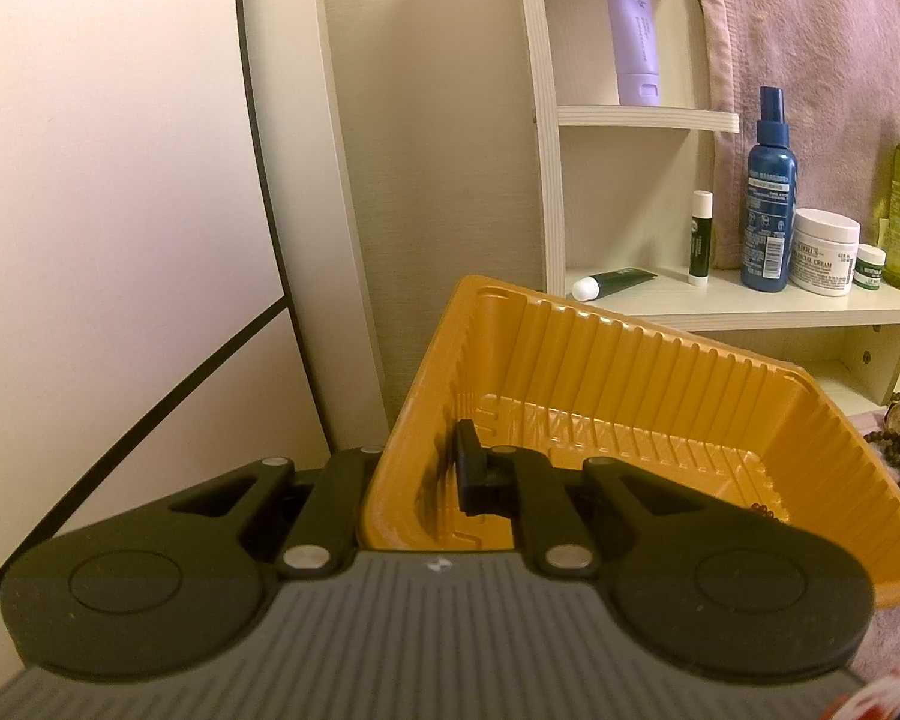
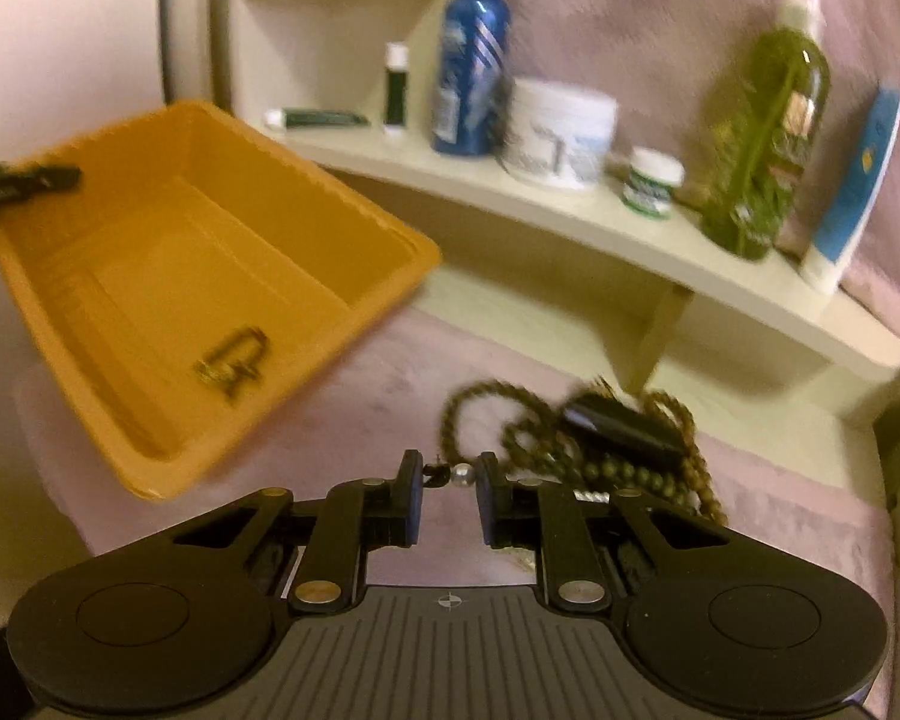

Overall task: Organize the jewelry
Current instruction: 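Pinch a small brown bead piece from the pile with the right gripper, then drop the bead piece into the orange tray with the right gripper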

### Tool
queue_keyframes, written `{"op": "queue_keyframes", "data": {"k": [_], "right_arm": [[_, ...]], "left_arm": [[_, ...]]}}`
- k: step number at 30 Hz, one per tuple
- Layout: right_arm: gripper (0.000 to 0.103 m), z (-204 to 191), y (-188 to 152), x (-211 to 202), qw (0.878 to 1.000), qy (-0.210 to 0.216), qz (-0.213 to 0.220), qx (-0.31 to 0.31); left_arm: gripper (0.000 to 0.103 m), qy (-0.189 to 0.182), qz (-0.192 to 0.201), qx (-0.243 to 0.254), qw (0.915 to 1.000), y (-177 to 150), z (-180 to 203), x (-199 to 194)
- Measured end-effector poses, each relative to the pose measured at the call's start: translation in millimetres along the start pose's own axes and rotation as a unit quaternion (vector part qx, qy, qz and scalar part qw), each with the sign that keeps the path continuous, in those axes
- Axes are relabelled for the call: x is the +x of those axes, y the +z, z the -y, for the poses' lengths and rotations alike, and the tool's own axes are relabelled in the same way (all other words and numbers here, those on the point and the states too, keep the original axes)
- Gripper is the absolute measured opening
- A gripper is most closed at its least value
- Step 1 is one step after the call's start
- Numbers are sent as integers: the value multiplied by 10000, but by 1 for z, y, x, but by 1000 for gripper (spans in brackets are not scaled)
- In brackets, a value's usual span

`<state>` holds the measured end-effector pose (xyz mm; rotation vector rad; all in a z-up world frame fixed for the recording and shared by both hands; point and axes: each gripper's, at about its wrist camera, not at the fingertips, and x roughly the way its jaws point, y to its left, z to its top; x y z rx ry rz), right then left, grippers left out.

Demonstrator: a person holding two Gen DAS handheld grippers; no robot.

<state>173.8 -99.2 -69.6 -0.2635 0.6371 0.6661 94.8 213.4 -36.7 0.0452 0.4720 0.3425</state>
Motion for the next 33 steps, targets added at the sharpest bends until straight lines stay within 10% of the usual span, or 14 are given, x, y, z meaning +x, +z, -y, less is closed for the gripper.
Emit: {"op": "queue_keyframes", "data": {"k": [12, 22, 27, 33], "right_arm": [[19, -40, 40, 3, 9923, 1214, 225, -79], [20, -56, 40, 30, 9915, 1262, -82, -307], [44, -50, 38, 19, 9922, 1227, 213, -87], [46, -19, 21, -24, 9939, 833, 521, 499]], "left_arm": [[11, 4, -1, 9, 10000, -1, 0, 0], [11, -4, -6, 2, 10000, 0, 0, 0], [11, -3, -23, 7, 10000, 0, 0, 0], [11, -5, -30, 8, 10000, 0, 0, -1]]}}
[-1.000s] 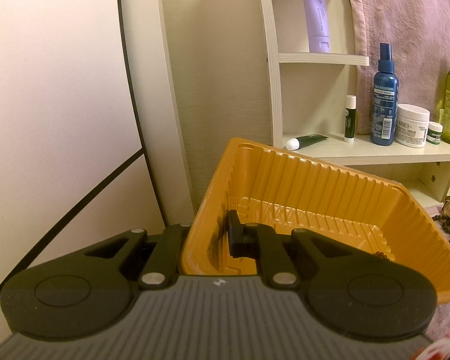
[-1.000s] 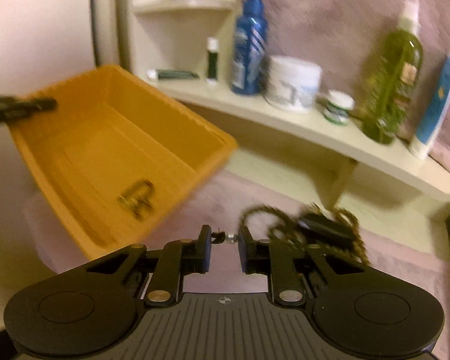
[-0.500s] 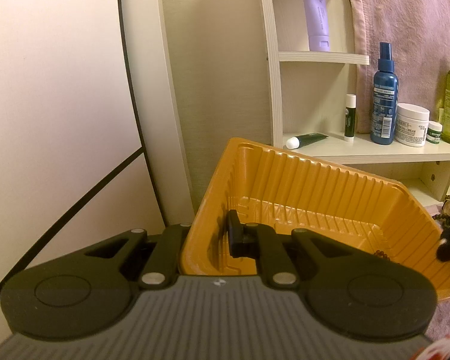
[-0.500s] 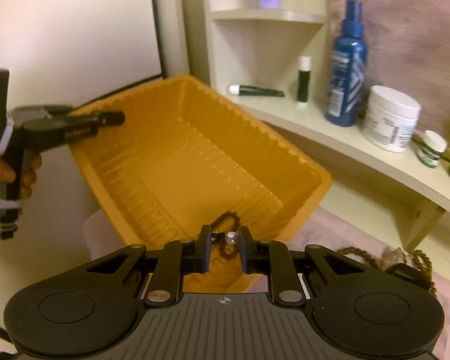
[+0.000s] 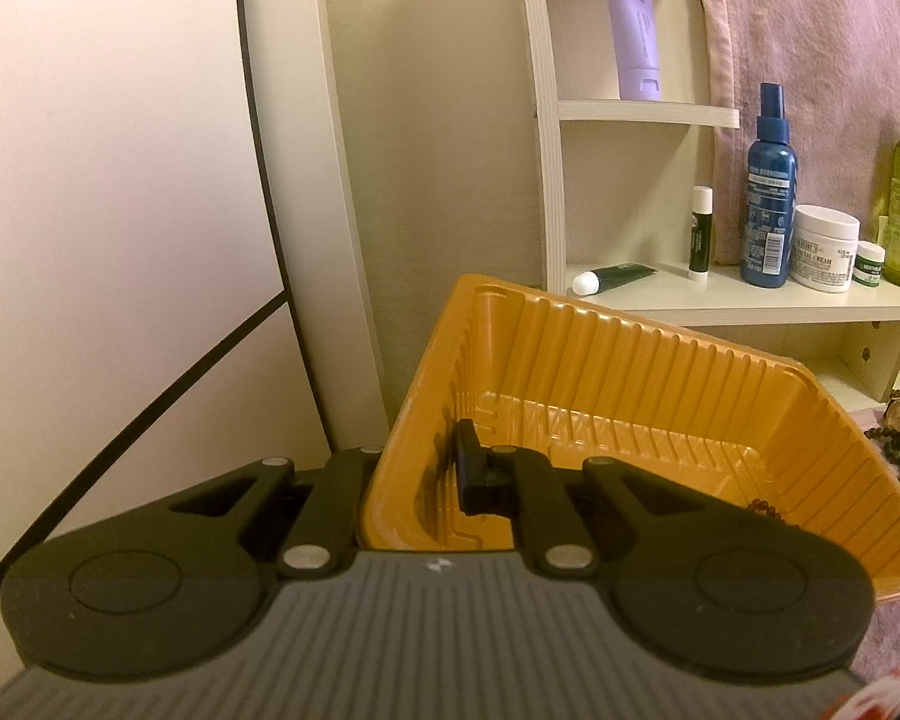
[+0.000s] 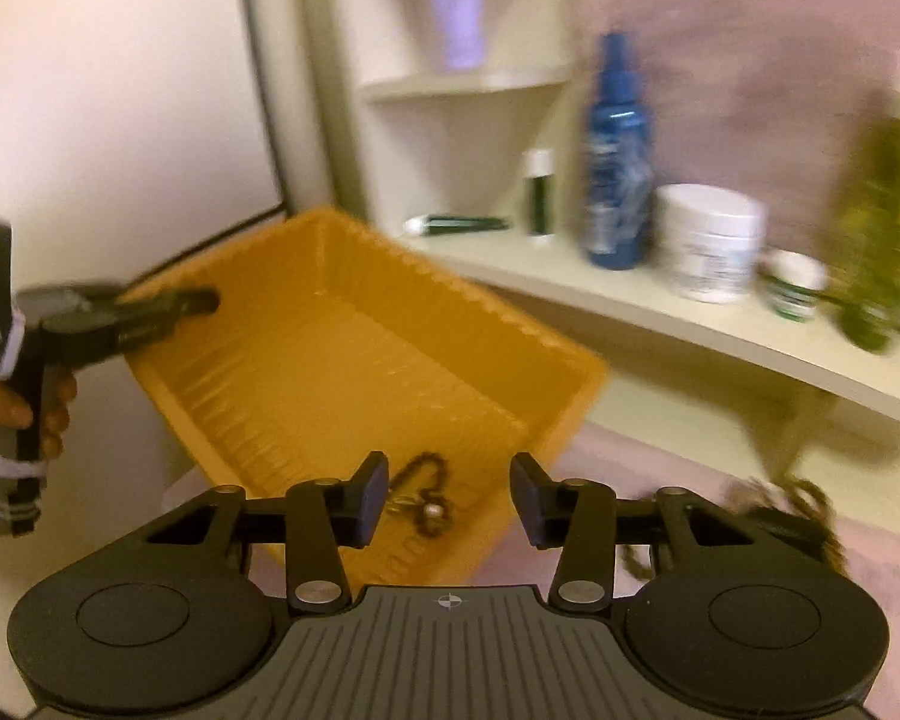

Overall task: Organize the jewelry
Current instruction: 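Drop the bead piece into the orange tray with the right gripper, then grasp the black pendant from the pile with the right gripper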

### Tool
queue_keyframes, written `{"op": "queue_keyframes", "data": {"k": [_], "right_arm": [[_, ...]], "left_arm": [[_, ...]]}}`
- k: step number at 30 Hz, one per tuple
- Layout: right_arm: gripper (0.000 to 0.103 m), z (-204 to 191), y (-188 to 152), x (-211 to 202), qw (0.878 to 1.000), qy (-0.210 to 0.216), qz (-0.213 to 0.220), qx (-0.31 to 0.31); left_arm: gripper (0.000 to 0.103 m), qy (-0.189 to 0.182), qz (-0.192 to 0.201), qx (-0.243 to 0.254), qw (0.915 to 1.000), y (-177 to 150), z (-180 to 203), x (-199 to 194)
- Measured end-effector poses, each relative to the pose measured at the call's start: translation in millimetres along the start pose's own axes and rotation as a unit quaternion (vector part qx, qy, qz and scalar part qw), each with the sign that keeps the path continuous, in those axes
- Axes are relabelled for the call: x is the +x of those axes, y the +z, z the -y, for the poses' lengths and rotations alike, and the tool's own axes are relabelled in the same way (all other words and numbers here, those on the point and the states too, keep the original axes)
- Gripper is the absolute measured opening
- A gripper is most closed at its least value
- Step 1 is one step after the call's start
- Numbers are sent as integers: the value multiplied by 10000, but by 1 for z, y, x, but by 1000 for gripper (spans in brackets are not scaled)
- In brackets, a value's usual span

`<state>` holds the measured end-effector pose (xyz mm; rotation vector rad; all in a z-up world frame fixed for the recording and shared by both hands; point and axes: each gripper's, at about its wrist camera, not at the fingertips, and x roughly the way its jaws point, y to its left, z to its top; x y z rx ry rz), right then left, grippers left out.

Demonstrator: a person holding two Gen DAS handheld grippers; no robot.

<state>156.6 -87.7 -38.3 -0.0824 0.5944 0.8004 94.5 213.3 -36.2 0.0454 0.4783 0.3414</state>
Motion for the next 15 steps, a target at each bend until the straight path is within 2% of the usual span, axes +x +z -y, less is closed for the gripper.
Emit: {"op": "queue_keyframes", "data": {"k": [3, 8, 12, 15], "right_arm": [[46, 18, -18, -27, 9987, -432, -74, 276], [46, 52, -53, -56, 9905, -1152, -438, 617], [46, 66, -62, -62, 9869, -1365, -507, 698], [45, 66, -59, -60, 9872, -1430, -466, 539]], "left_arm": [[11, 4, -3, 15, 10000, 0, 0, 0], [11, 17, -13, 35, 10000, 0, 1, 0], [11, 36, -44, 47, 10000, 0, 2, 0], [11, 40, -65, 51, 10000, 0, 2, 0]]}}
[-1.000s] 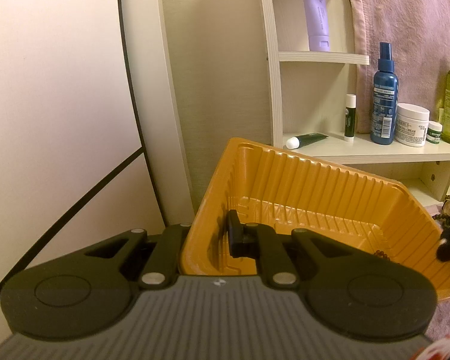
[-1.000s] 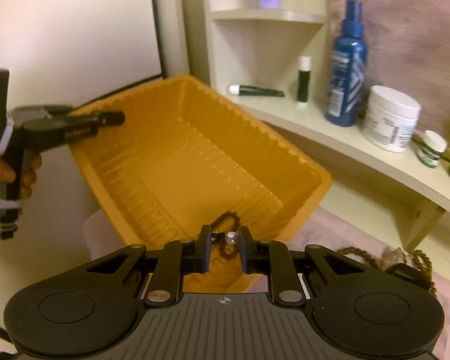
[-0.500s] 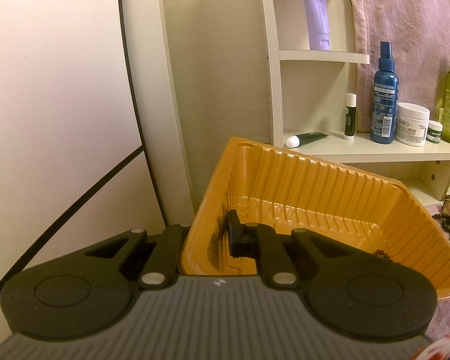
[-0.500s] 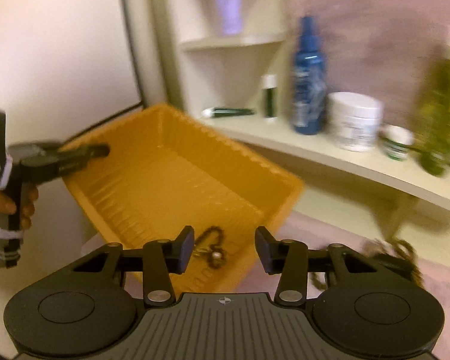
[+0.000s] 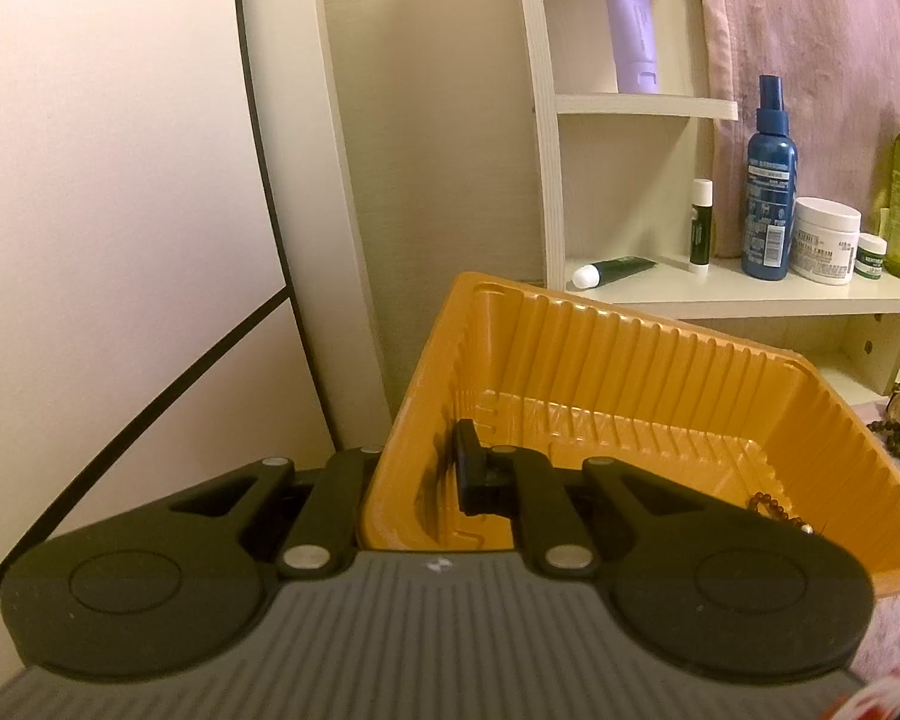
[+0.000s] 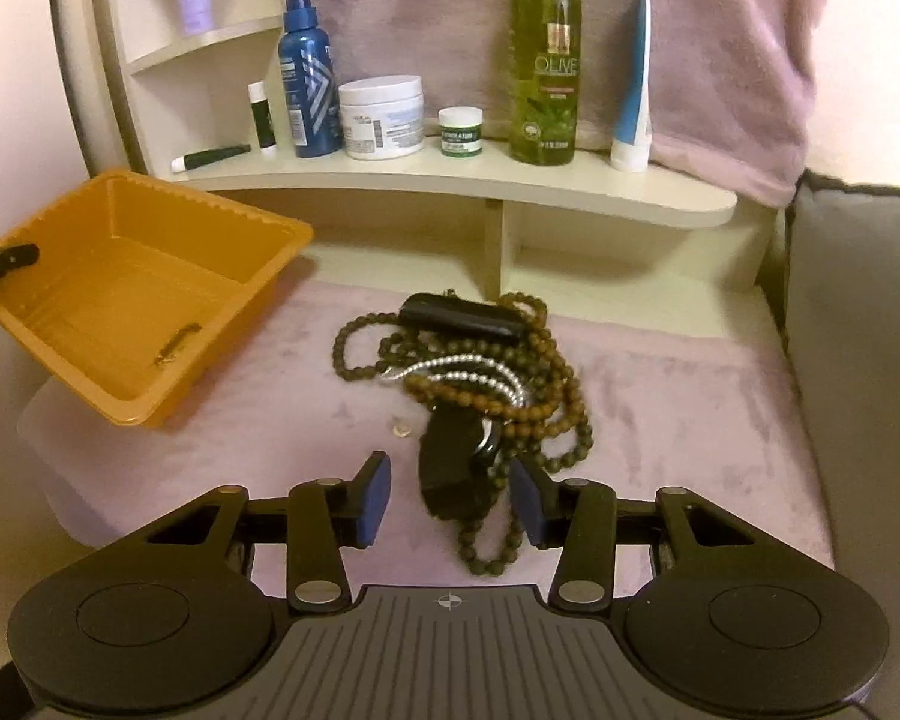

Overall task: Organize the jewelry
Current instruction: 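Grasp the black pendant from the pile with the right gripper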

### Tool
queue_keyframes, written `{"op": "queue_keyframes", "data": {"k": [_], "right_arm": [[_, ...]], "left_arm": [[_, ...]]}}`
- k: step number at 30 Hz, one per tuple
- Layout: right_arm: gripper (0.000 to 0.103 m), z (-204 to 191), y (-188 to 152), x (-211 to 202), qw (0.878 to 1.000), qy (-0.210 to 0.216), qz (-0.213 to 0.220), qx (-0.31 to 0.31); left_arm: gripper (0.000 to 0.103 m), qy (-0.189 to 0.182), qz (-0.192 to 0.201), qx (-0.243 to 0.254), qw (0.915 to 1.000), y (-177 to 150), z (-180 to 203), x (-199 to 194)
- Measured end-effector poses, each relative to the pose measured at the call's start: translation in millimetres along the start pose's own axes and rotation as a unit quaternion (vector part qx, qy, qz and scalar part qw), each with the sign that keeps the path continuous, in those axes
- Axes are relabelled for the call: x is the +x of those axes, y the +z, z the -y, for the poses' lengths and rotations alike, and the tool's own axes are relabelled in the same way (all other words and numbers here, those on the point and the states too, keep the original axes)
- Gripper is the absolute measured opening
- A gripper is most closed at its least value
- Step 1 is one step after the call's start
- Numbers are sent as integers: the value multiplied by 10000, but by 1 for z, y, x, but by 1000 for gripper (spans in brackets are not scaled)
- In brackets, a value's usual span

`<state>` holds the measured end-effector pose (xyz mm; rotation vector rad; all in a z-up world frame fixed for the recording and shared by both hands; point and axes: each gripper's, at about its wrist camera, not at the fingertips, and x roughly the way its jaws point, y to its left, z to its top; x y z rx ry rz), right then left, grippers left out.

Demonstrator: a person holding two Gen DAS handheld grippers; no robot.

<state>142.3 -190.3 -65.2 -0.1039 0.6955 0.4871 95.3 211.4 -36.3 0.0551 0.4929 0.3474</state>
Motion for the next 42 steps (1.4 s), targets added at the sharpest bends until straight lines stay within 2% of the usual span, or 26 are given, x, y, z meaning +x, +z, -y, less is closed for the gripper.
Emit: {"op": "queue_keyframes", "data": {"k": [9, 12, 14, 16, 21, 32, 42], "right_arm": [[45, -16, -4, 32, 9977, -230, -210, -605], [39, -19, -6, 41, 9959, -334, -328, -769], [29, -20, -7, 45, 9951, -341, -383, -846], [24, -21, -6, 45, 9940, -421, -400, -931], [23, -22, -2, 38, 9942, -353, -283, -980], [23, -13, 29, 9, 9988, 390, -210, -192], [23, -41, 67, -9, 9922, 1217, 259, -82]], "left_arm": [[11, -21, 4, 48, 10000, 1, 0, 1], [11, -31, 2, 46, 10000, 1, -1, 1], [11, -30, 5, 44, 10000, 1, -1, 0], [11, -30, 2, 41, 10000, 1, -1, 0], [11, -34, 1, 30, 10000, 0, -1, 0], [11, -38, -4, 21, 10000, 0, -2, 0], [11, -41, 3, 27, 10000, 0, -2, -2]]}}
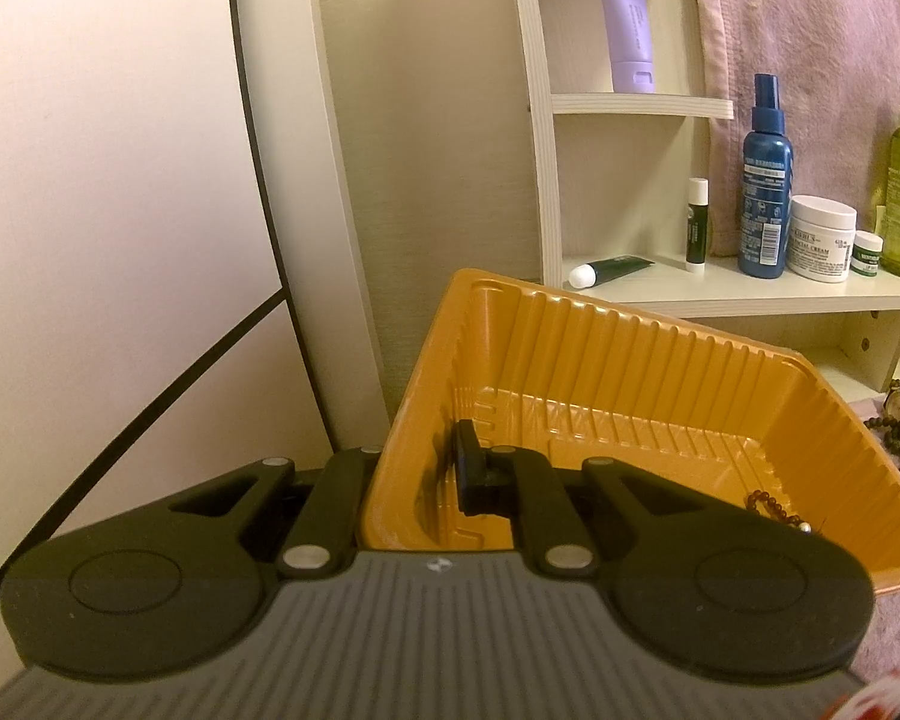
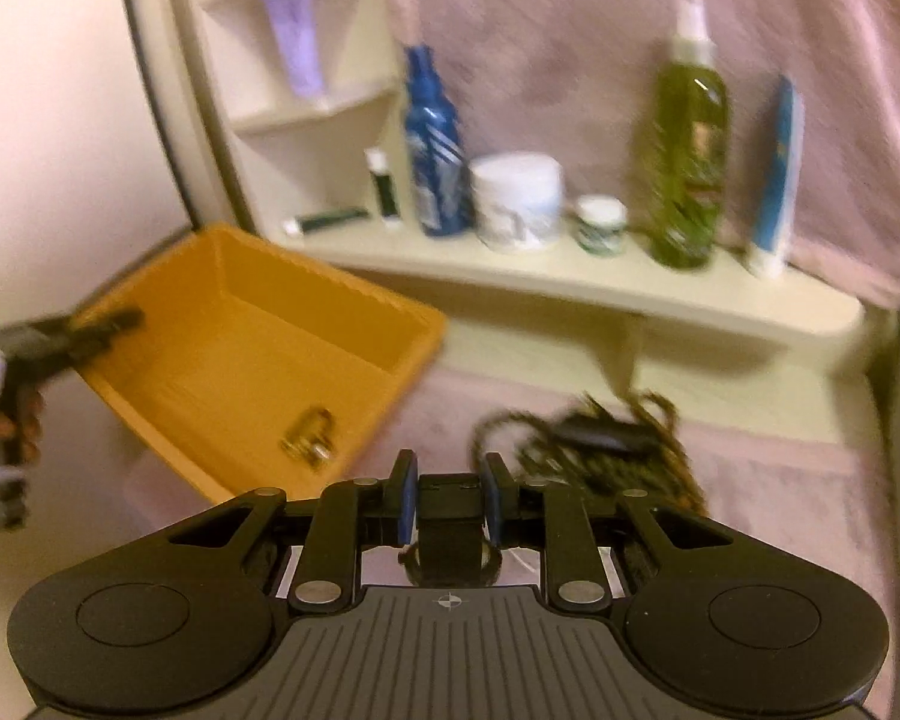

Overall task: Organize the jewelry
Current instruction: 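Lower the black pendant into the orange tray and open the right gripper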

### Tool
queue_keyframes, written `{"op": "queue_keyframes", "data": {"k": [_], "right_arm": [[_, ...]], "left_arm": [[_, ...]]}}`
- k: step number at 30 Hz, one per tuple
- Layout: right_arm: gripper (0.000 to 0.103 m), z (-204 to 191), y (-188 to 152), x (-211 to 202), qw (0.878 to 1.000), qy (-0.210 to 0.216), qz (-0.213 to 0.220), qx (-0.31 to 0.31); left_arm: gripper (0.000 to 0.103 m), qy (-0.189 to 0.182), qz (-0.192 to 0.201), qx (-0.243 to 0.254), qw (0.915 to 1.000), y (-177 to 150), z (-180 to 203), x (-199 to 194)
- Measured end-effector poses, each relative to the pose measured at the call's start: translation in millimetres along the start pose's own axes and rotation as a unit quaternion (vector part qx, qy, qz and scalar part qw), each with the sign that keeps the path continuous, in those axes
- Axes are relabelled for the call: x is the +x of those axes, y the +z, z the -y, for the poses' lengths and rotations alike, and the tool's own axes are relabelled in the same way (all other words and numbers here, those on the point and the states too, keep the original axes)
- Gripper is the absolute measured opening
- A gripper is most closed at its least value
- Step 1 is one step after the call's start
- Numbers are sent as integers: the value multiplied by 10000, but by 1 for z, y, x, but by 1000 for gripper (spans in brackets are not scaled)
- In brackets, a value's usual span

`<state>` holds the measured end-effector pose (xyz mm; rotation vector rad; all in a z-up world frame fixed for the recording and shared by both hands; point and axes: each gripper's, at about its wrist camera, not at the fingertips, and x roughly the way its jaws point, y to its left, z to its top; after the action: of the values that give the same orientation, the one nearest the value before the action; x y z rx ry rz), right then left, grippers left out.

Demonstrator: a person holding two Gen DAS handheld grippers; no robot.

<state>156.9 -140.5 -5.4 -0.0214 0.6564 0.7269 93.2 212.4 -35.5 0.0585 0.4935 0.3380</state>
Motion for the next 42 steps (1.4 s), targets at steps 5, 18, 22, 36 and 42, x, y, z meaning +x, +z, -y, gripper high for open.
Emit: {"op": "queue_keyframes", "data": {"k": [5, 18, 22, 36, 42], "right_arm": [[23, -23, 21, 13, 9985, 508, 186, -89], [23, -65, 13, 95, 9928, 1113, -434, -62], [23, -69, 9, 108, 9928, 1020, -585, -212], [54, -50, 9, 83, 9948, 998, -192, 87], [54, -4, -12, 37, 9985, 363, -45, 411]], "left_arm": [[11, -7, 7, -12, 10000, 0, -1, 0], [11, -19, -24, 13, 10000, -1, -1, 0], [11, -14, -33, 3, 10000, -2, -1, 0], [11, -18, -13, 17, 10000, -2, 0, -2], [10, -29, -20, 28, 10000, -3, -1, -3]]}}
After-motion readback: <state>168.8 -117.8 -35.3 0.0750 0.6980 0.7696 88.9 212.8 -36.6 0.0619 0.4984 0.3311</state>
